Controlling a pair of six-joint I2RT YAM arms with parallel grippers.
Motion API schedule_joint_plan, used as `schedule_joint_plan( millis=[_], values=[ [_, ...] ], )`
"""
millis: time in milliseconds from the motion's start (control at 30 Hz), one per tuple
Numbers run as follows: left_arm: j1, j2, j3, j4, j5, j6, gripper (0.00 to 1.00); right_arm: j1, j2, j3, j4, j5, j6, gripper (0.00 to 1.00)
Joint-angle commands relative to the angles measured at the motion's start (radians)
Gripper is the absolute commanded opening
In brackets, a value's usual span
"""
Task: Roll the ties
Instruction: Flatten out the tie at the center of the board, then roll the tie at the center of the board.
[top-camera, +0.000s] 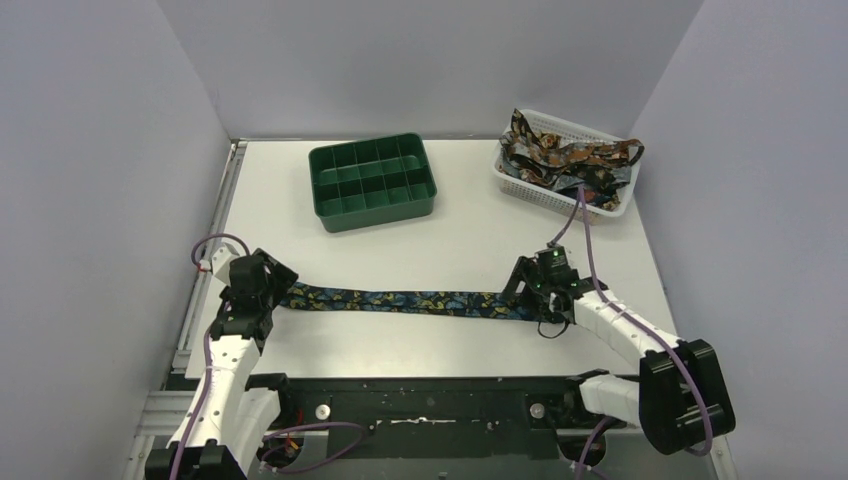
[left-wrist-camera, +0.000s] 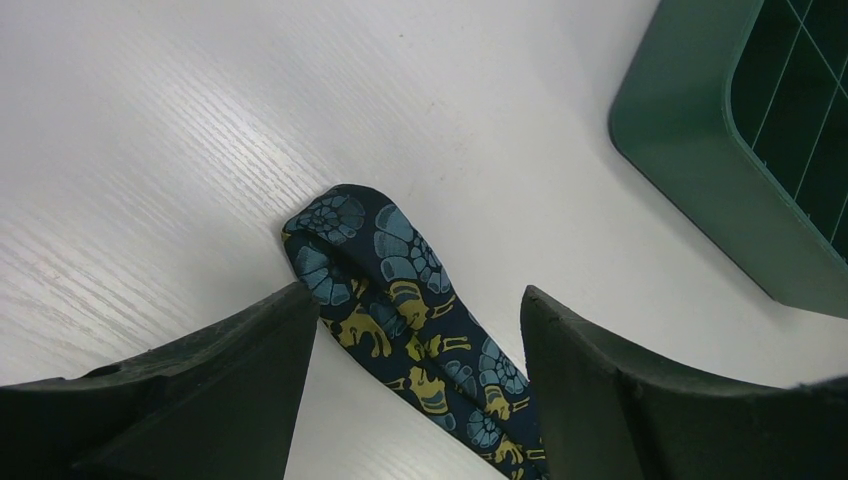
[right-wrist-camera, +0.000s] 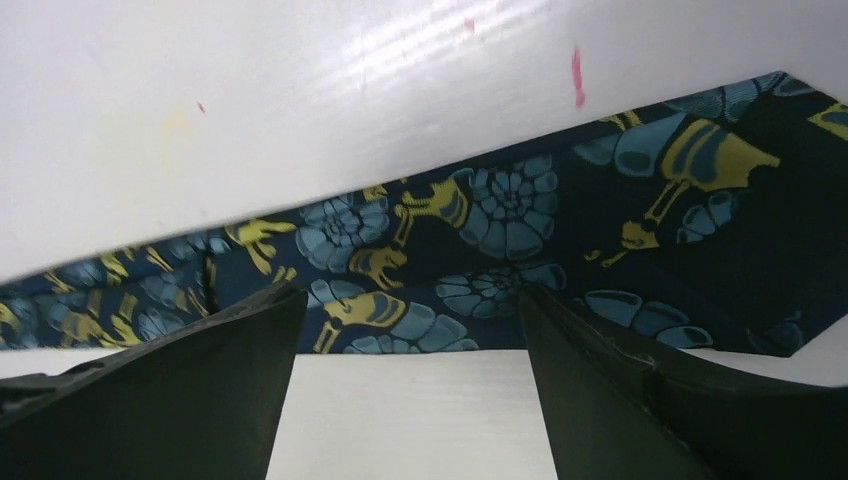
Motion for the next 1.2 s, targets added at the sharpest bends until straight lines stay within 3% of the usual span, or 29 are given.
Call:
schedule_joint_plan(
  millis=[0,133,200,367,500,633,767,967,1100,1167],
  values=[
    [0.009,-0.001,0.045,0.0,-0.011,0.006,0.72,-0.096,0.054,-0.036,0.127,0.073,0.008,0.83],
    [0.009,0.003,0.033,0.007,0.008,0.001,0.74,-0.345,0.136,-0.049,0.236,-0.016,-0.088,0.82],
    [0.009,0.006,0.028,0.014,0.017,0.003,0.74,-0.405,0.166,-0.022,0.262,-0.044,-0.133,0.82],
    [0.009,0.017,-0.01,0.094,0.118,0.004,0.74,-0.474,0.275,0.088,0.209,-0.065,-0.193,0.8],
    [0.008,0.019,-0.023,0.085,0.197,0.009,0.74,-0.447,0.155,0.116,0.174,-0.137,-0.23,0.78],
    [0.008,0.008,-0.069,0.077,0.255,-0.014,0.74,-0.249,0.019,0.119,0.178,-0.126,-0.247,0.78],
    [0.008,0.008,-0.124,0.107,0.345,-0.03,0.73,0.024,0.034,0.146,0.256,-0.104,-0.251,0.77],
    [0.007,0.03,-0.158,0.127,0.369,-0.035,0.67,0.408,0.264,0.292,0.367,-0.029,-0.393,0.76],
    [0.008,0.028,-0.205,0.188,0.373,-0.059,0.58,0.578,0.493,0.451,0.381,0.039,-0.584,0.76],
    [0.007,0.035,-0.222,0.222,0.381,-0.069,0.49,0.629,0.573,0.537,0.37,0.088,-0.644,0.76]
  ],
)
